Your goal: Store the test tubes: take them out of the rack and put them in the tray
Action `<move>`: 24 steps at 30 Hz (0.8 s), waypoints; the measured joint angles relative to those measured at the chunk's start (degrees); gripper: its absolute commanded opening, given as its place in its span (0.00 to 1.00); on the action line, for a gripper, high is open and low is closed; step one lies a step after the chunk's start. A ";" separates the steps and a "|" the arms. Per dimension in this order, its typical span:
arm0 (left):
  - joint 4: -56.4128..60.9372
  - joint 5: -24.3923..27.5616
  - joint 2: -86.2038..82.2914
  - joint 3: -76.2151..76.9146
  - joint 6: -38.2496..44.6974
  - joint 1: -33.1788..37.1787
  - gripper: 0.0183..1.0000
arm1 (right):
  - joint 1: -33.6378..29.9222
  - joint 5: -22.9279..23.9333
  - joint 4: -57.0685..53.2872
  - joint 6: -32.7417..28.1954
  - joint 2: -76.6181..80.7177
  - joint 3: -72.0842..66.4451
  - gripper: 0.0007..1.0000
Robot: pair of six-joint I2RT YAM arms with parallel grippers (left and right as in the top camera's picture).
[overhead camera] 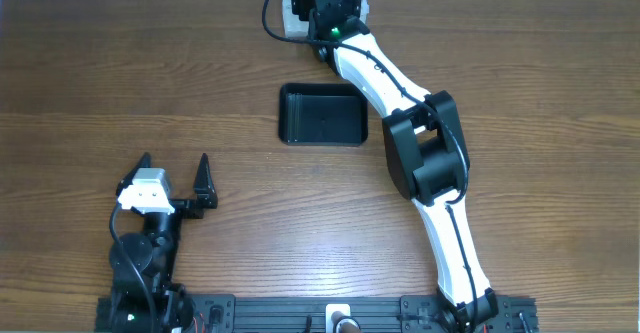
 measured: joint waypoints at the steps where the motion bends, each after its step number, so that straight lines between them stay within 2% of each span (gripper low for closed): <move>1: 0.00 0.00 0.00 0.00 0.00 0.00 1.00 | 0.00 -0.02 0.02 0.04 0.00 0.00 0.79; 5: 0.00 0.00 0.00 0.00 0.00 0.00 1.00 | 0.00 -0.02 0.17 -0.09 0.02 0.00 0.68; 10: 0.00 0.00 0.00 0.00 0.00 0.00 1.00 | 0.00 -0.02 0.24 -0.09 0.07 0.00 0.61; 24: 0.00 0.00 0.00 0.00 0.00 0.00 1.00 | 0.00 0.00 -0.28 -1.62 0.61 0.00 0.31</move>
